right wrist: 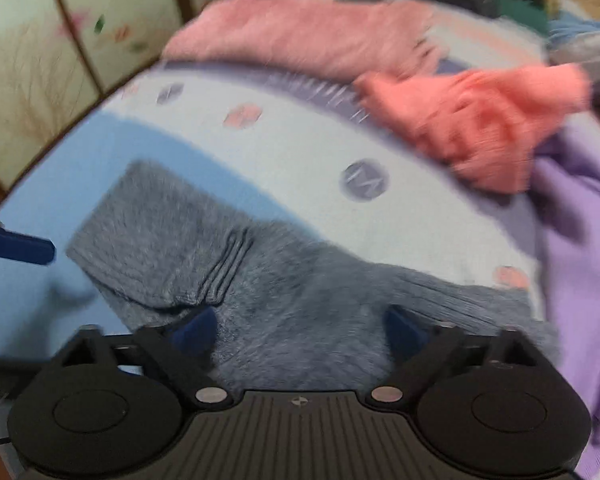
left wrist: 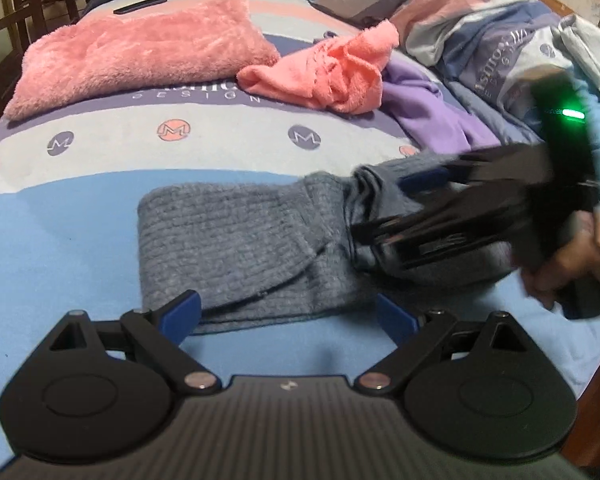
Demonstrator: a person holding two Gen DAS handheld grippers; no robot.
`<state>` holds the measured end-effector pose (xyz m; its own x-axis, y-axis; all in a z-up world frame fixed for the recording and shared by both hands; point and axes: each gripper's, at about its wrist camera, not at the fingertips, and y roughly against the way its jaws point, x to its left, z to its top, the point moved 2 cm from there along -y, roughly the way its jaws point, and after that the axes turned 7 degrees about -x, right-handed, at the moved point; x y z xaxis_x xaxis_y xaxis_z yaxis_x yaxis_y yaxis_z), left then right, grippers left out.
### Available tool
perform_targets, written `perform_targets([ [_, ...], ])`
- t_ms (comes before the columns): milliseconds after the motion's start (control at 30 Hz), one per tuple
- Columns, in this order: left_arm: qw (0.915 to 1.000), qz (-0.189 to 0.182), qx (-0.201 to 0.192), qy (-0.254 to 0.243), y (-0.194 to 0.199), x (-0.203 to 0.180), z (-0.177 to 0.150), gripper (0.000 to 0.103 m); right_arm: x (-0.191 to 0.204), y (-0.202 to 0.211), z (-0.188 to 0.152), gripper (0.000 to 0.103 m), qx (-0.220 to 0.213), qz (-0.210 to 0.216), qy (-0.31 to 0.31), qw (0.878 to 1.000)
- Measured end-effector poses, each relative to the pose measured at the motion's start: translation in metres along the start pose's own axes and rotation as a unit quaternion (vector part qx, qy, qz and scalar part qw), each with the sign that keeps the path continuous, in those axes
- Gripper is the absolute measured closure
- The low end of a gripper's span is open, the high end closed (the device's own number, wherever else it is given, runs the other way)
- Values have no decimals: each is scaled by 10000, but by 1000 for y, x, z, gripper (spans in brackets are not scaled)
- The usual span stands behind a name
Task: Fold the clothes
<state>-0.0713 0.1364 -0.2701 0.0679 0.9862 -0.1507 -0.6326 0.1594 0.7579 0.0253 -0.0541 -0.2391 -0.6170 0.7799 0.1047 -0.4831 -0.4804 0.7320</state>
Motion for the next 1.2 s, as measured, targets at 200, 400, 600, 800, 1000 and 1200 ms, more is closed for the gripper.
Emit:
perform_targets([
  [200, 9999, -103, -99, -38, -5, 1, 14, 6, -20, 55, -10, 17, -664, -1117, -438, 9905],
  [400, 9997, -178, -65, -160, -5, -11, 13, 6, -11, -19, -6, 9, -166, -1435, 59, 9895],
  [600, 9993, -132, 89, -326, 6, -13, 1, 6, -14, -56, 8, 0, 228, -1356, -260, 9902],
  [800, 9995, -10, 51, -296, 5, 1, 2, 5, -25, 42, -6, 8, -760, -1154, -991, 9854],
  [1000, 9995, 222, -45, 218, -11, 41, 14, 5, -68, 94, -53, 5, -1176, -947, -2800, 9481],
  [1200, 9959, 554, -54, 707, -17, 78, 18, 4, -79, 108, -65, 6, -1653, -394, -3933, 9036],
])
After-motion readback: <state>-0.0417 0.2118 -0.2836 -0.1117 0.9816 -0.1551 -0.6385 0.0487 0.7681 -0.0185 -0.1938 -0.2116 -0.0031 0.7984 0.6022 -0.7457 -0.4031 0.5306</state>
